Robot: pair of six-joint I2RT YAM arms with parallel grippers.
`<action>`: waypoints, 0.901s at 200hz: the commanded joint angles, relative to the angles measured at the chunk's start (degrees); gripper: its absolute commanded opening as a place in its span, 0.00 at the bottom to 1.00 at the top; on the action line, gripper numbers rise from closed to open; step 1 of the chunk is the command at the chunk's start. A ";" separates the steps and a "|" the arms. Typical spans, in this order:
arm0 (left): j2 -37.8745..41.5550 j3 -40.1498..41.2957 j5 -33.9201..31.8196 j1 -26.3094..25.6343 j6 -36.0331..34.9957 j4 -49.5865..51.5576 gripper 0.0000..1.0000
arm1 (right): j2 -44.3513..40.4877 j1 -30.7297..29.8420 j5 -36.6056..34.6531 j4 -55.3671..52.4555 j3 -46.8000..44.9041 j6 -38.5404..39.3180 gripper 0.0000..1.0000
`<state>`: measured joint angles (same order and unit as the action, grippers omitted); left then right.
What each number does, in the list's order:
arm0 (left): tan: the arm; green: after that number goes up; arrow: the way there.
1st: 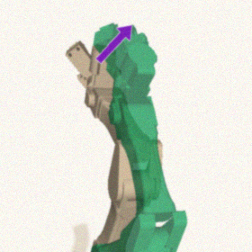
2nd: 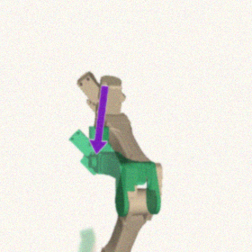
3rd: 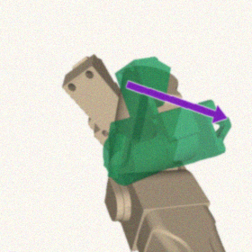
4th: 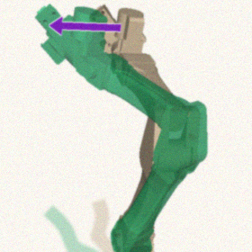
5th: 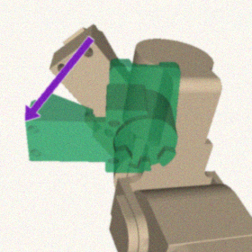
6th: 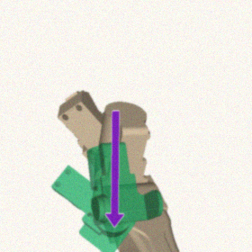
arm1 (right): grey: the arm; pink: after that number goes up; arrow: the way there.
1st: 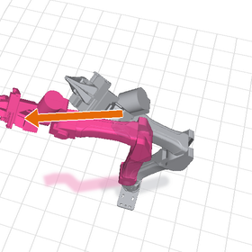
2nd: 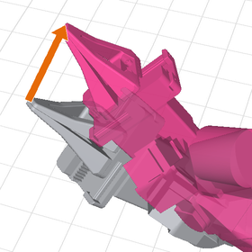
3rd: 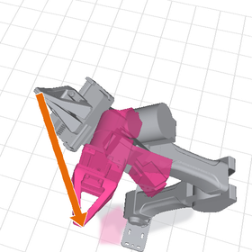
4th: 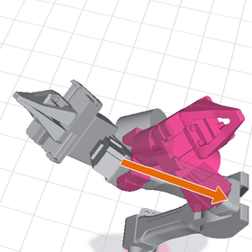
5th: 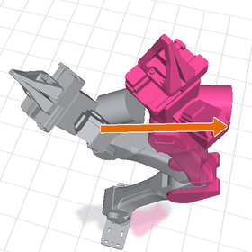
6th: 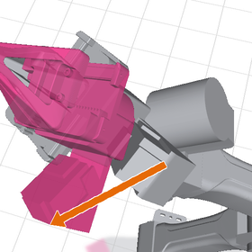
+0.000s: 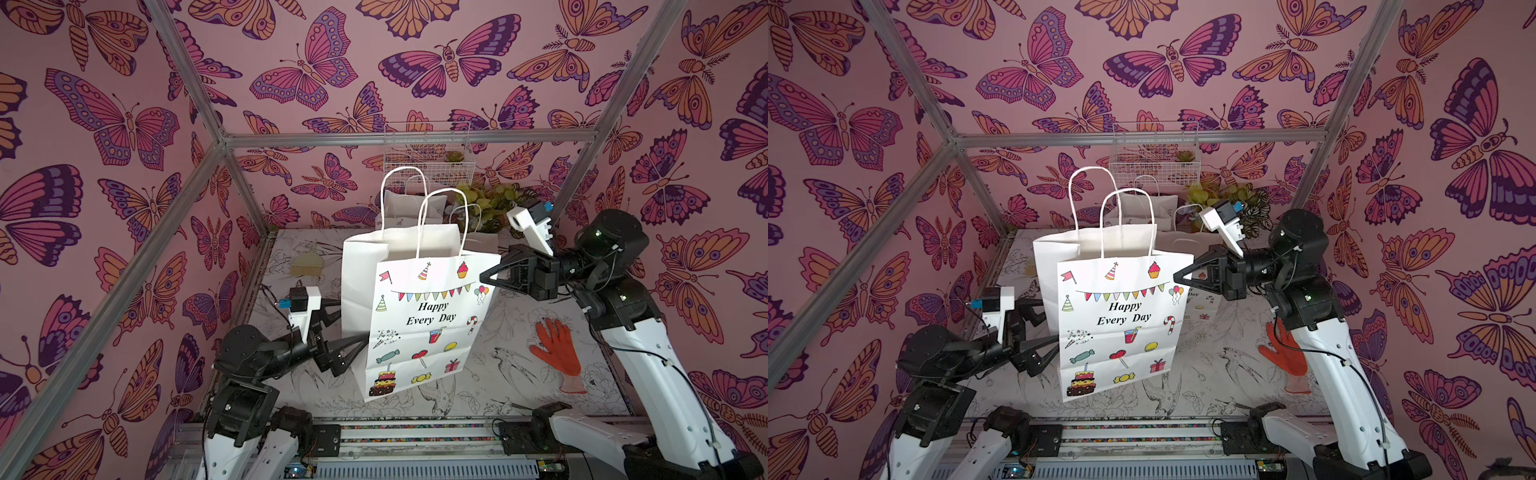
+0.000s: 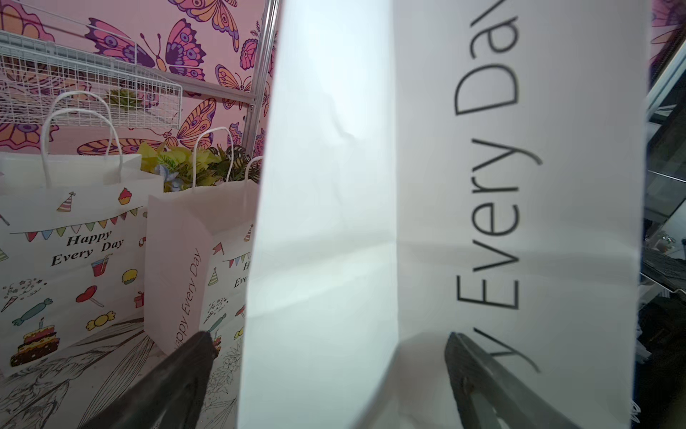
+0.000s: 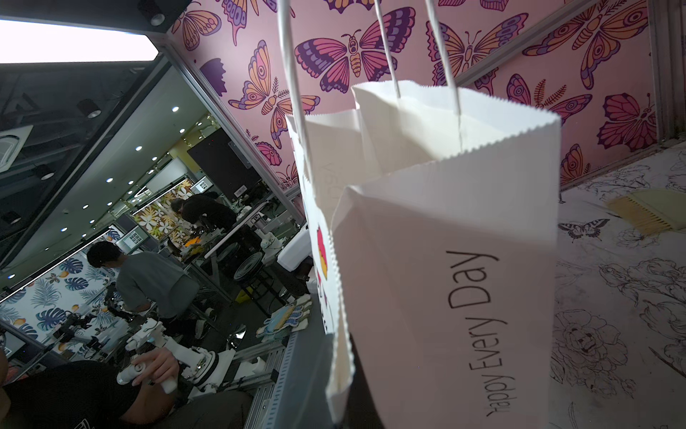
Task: Put away the paper bag
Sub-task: Press the paper bag.
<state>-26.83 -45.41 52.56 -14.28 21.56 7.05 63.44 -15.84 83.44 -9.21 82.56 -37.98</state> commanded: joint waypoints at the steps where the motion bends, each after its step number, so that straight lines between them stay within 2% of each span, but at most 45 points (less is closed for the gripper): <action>1: -0.97 -0.03 4.90 -0.18 1.95 -3.94 1.00 | 0.21 0.28 -0.29 1.13 2.27 -0.43 0.00; 28: -2.47 -0.14 6.06 -0.09 2.15 -4.09 0.96 | 0.01 0.25 -0.62 1.41 2.46 -0.54 0.00; 62: -3.04 -0.59 4.86 -0.13 2.36 -3.35 0.75 | 0.00 0.28 -2.58 -1.02 1.21 1.11 0.00; 96: -3.91 -2.86 1.56 -0.13 3.37 -0.62 0.62 | -0.21 0.19 -8.52 -11.29 0.20 9.59 0.00; 109: -4.11 -3.59 1.16 -0.13 4.13 -0.34 0.60 | -0.50 -0.05 -10.50 -12.35 -0.98 10.85 0.00; 117: -4.32 -4.01 1.29 -0.13 4.56 -0.38 0.65 | -0.67 -0.28 -11.22 -12.25 -1.80 11.02 0.00; 131: -4.96 -4.89 1.67 -0.13 5.22 -0.47 0.90 | -0.96 -0.61 -12.38 -12.51 -2.92 11.71 0.00; 138: -5.25 -5.32 1.79 -0.13 5.45 -0.52 0.99 | -1.04 -0.76 -12.91 -13.33 -3.03 12.53 0.00; 180: -7.28 -6.18 3.77 -0.16 11.27 -8.28 1.00 | -0.34 -1.63 -16.75 -21.17 -1.97 19.01 0.00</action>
<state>-32.97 -50.52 54.28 -14.28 28.56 4.97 63.31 -16.67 70.22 -25.32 79.44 -24.14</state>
